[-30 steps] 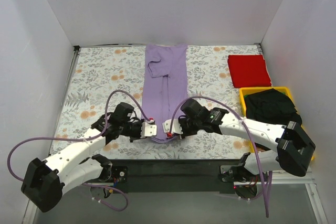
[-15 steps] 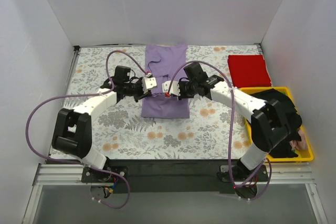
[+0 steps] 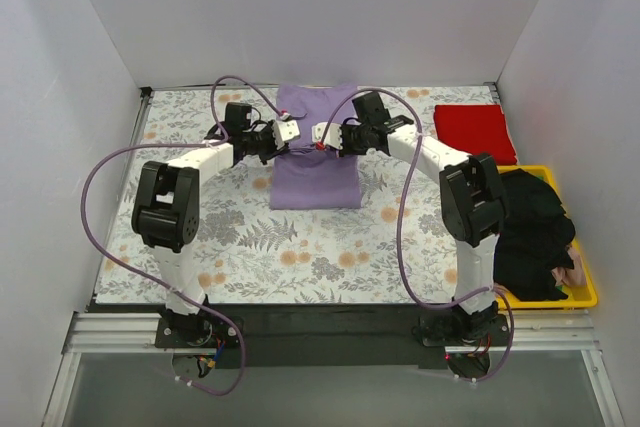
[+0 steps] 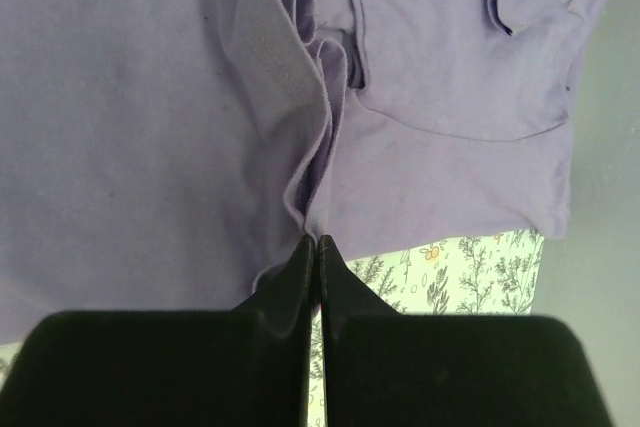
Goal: Fold and stack the t-shirts
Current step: Fold the tshirt
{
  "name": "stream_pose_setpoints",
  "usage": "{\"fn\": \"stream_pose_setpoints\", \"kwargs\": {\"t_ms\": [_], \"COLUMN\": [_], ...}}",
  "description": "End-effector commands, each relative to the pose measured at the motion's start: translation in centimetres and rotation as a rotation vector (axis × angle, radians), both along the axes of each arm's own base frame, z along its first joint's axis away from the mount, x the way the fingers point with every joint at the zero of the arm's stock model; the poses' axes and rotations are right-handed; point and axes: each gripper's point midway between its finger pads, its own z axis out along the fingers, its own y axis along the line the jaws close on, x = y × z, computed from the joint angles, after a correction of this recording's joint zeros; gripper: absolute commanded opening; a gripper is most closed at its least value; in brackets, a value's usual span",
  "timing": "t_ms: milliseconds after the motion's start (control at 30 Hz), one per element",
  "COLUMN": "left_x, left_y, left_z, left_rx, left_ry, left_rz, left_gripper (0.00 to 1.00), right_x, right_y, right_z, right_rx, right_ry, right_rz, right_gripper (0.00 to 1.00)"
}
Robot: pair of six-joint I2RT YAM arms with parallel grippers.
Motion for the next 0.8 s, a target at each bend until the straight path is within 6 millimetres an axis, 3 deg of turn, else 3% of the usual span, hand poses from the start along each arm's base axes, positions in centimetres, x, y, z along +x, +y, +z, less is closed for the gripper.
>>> {"fn": "stream_pose_setpoints", "kwargs": {"t_ms": [0, 133, 500, 533, 600, 633, 667, 767], "left_x": [2.0, 2.8, 4.2, 4.5, 5.7, 5.9, 6.3, 7.1], "left_y": [0.2, 0.5, 0.8, 0.9, 1.3, 1.2, 1.5, 2.1], "left_z": [1.2, -0.2, -1.9, -1.9, -1.2, -0.8, 0.0, 3.7], "left_rx": [0.002, 0.021, 0.041, 0.040, 0.037, 0.019, 0.005, -0.073], "left_ry": [-0.074, -0.077, -0.079, -0.076, -0.083, -0.067, -0.070, -0.068], "left_rz": [0.006, 0.024, 0.052, 0.063, 0.114, 0.136, 0.153, 0.218], "left_gripper": [0.00, 0.00, 0.00, 0.04, 0.11, 0.21, 0.25, 0.36], "right_x": [2.1, 3.2, 5.0, 5.3, 5.6, 6.1, 6.5, 7.0], "right_y": [1.2, 1.2, 1.2, 1.1, 1.1, 1.2, 1.3, 1.4], "right_z": [1.3, -0.3, -2.6, -2.5, -1.4, -0.3, 0.8, 4.8], "right_rx": [0.030, 0.016, -0.006, -0.010, 0.000, 0.016, 0.032, 0.095], "right_ry": [-0.075, -0.075, -0.083, -0.091, -0.106, -0.121, -0.135, -0.169], "right_rz": [0.046, 0.034, 0.003, -0.008, -0.023, -0.041, -0.055, -0.106], "right_gripper": [0.01, 0.01, 0.01, 0.04, 0.26, 0.36, 0.50, 0.60]}}
